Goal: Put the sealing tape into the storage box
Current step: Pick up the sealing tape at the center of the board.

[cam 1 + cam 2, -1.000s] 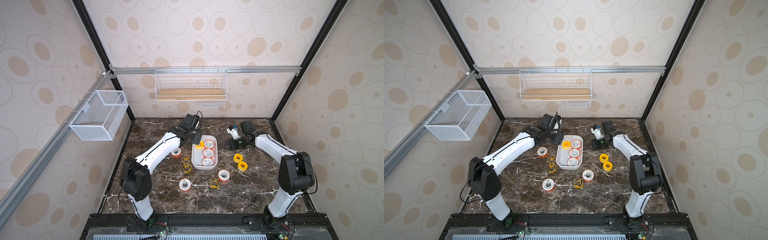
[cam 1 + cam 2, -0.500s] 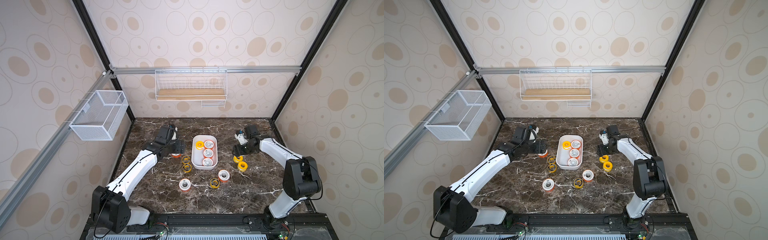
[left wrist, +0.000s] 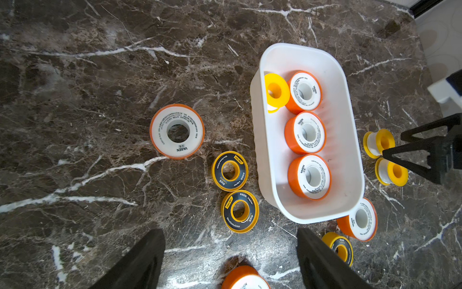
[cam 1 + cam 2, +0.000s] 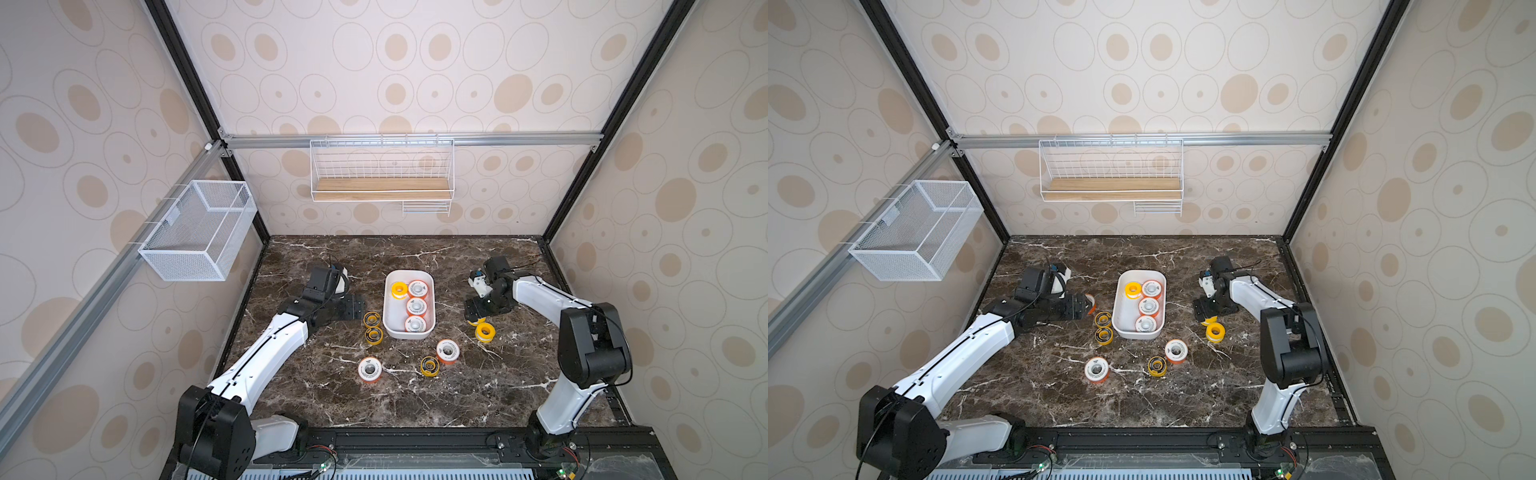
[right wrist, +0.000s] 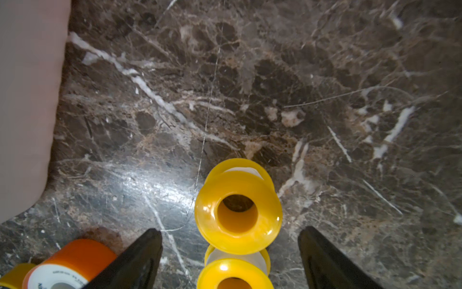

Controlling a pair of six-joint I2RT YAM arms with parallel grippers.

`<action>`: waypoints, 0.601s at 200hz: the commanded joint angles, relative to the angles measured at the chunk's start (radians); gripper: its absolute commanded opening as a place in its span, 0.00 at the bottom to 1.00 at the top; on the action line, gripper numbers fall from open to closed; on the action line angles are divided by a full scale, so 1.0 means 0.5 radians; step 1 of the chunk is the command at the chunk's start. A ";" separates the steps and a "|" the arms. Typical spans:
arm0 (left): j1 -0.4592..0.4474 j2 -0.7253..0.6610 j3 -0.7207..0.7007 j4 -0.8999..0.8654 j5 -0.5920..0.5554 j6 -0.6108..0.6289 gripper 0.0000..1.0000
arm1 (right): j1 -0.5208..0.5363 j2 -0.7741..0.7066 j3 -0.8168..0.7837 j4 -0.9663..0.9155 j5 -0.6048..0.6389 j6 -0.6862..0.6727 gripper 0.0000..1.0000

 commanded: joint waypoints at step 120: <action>0.015 0.003 0.030 0.025 -0.015 0.003 0.86 | 0.012 0.234 0.203 -0.125 0.050 -0.007 0.78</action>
